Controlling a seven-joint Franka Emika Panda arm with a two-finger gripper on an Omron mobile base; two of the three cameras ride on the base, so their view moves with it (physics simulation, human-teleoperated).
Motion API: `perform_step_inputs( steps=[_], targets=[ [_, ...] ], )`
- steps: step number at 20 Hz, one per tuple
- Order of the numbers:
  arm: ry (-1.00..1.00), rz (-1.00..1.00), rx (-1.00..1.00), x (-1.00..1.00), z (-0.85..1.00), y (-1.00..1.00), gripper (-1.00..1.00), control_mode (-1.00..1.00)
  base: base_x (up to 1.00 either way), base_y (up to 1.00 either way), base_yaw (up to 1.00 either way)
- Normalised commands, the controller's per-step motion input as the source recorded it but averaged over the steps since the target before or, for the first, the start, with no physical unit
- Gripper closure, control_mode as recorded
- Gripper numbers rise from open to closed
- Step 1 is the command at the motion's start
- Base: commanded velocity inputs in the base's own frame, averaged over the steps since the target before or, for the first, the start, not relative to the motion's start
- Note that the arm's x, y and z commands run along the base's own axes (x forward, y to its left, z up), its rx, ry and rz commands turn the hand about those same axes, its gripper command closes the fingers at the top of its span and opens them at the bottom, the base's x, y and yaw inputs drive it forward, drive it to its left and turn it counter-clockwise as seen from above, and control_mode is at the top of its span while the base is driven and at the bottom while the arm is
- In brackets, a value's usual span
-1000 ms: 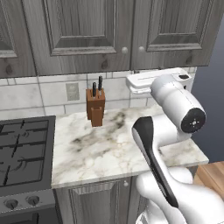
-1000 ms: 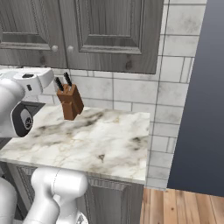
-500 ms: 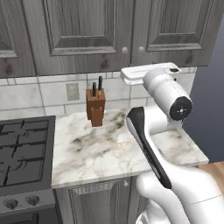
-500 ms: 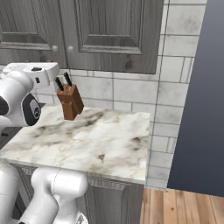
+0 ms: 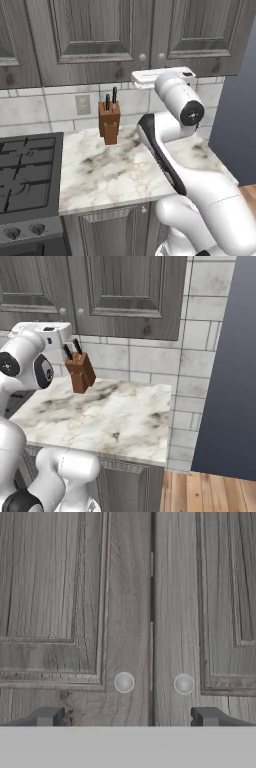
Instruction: Open the cabinet directly in front. Then move the liquor and the mug to the dining counter with the jar on it.
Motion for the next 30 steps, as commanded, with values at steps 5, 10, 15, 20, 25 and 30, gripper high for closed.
perform_step_inputs(
  steps=[5,10,15,20,25,30],
  targets=[
    [0.00,0.00,0.01,0.53,0.01,0.05,-1.00,-1.00,0.00,0.00,0.00],
    [0.00,0.00,0.00,0.59,0.00,0.07,-1.00,-1.00,0.00,0.00,0.00],
    [0.00,0.00,0.01,0.57,0.00,0.12,-1.00,-1.00,0.00,0.00,0.00],
    [0.00,0.00,0.01,0.70,0.00,0.21,-1.00,-1.00,0.00,0.00,0.00],
    [0.02,0.00,0.00,0.78,0.00,0.13,-1.00,-1.00,0.00,0.00,0.00],
    [0.04,0.00,0.00,0.59,0.00,0.05,1.00,-1.00,0.00,0.00,0.00]
  ],
)
